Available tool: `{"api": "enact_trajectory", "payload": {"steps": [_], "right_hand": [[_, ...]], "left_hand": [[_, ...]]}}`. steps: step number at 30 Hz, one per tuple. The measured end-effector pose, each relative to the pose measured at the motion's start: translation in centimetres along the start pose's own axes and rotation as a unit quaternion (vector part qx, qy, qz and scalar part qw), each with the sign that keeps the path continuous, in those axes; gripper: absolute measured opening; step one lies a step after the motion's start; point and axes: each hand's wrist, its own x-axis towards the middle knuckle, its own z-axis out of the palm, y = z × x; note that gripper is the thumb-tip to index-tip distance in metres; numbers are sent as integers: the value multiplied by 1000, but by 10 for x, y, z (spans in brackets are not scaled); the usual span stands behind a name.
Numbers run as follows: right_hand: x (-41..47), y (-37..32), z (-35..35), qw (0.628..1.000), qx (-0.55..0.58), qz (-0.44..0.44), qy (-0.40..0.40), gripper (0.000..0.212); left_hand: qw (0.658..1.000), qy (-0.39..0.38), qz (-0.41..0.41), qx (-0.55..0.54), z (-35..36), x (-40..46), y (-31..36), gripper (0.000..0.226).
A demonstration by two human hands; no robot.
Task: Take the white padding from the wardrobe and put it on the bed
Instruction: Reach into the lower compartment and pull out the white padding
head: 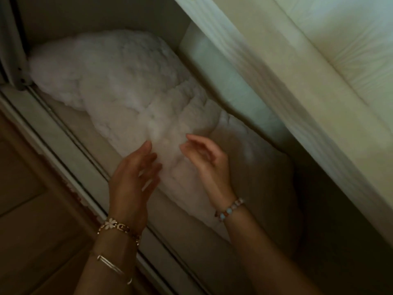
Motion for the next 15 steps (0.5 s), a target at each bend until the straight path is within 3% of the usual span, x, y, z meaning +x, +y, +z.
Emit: {"api": "enact_trajectory", "payload": {"steps": [2, 6, 10, 15], "right_hand": [[2, 1, -1, 995, -88, -48, 12, 28], [6, 4, -2, 947, -283, -150, 28, 36], [3, 7, -1, 941, -322, -102, -19, 47], [1, 8, 0, 936, -338, -94, -40, 47]], "left_hand": [[999, 49, 18, 0, 0, 6, -4, 26], [991, 123, 40, 37, 1, 16, -13, 61], [989, 123, 22, 78, 8, 19, -27, 89], [991, 99, 9, 91, 3, 27, -37, 27]]}}
